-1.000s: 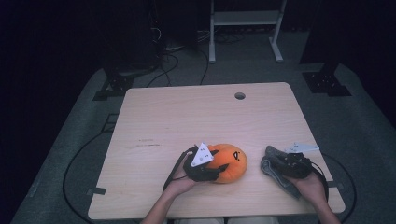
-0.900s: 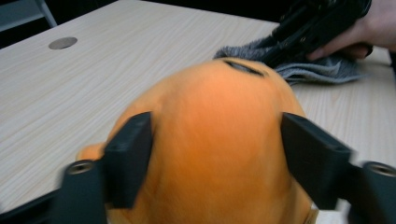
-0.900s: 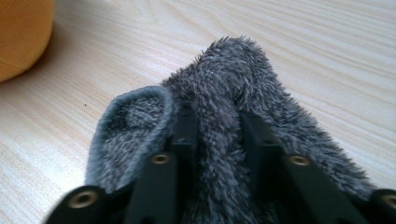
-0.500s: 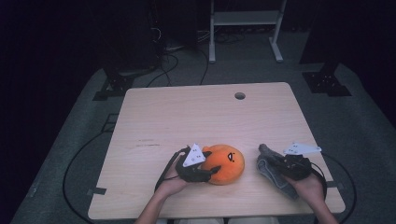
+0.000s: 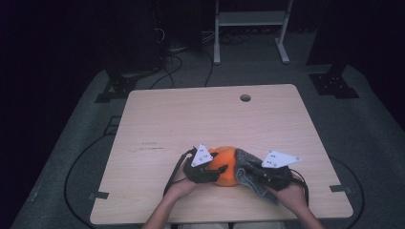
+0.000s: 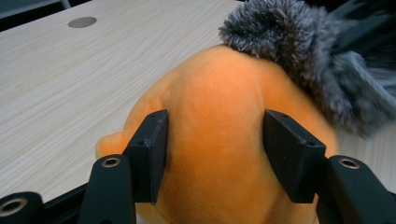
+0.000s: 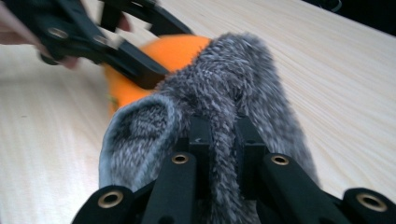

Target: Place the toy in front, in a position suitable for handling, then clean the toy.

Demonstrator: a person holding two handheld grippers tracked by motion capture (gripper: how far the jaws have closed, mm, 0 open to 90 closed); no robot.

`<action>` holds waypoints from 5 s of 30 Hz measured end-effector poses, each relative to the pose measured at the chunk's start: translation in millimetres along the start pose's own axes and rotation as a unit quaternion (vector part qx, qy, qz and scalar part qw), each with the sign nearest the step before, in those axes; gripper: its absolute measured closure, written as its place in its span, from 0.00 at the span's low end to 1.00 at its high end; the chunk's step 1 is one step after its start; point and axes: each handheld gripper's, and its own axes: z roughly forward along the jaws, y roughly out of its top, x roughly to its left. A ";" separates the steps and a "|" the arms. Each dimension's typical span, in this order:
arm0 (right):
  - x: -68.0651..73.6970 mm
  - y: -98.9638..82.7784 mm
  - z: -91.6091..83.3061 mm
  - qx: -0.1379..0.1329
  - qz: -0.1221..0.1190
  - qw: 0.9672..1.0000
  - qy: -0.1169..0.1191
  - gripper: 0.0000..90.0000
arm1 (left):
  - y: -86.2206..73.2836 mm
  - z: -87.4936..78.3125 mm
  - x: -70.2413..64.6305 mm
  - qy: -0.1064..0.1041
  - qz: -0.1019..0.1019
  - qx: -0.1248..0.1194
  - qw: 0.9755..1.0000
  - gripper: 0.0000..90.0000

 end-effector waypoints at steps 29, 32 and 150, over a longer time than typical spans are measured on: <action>-20.1 -10.2 4.8 -0.023 0.065 0.998 0.005 0.88 | 0.9 3.3 -5.5 -0.015 0.027 0.005 1.000 0.43; -24.4 -14.7 1.5 -0.010 0.076 0.997 -0.007 0.88 | 0.9 3.1 -5.4 -0.017 0.029 0.005 0.999 0.42; -20.5 -4.9 -9.4 -0.023 0.035 0.998 0.037 0.89 | 6.1 -1.7 -33.5 -0.011 0.122 0.002 0.992 0.43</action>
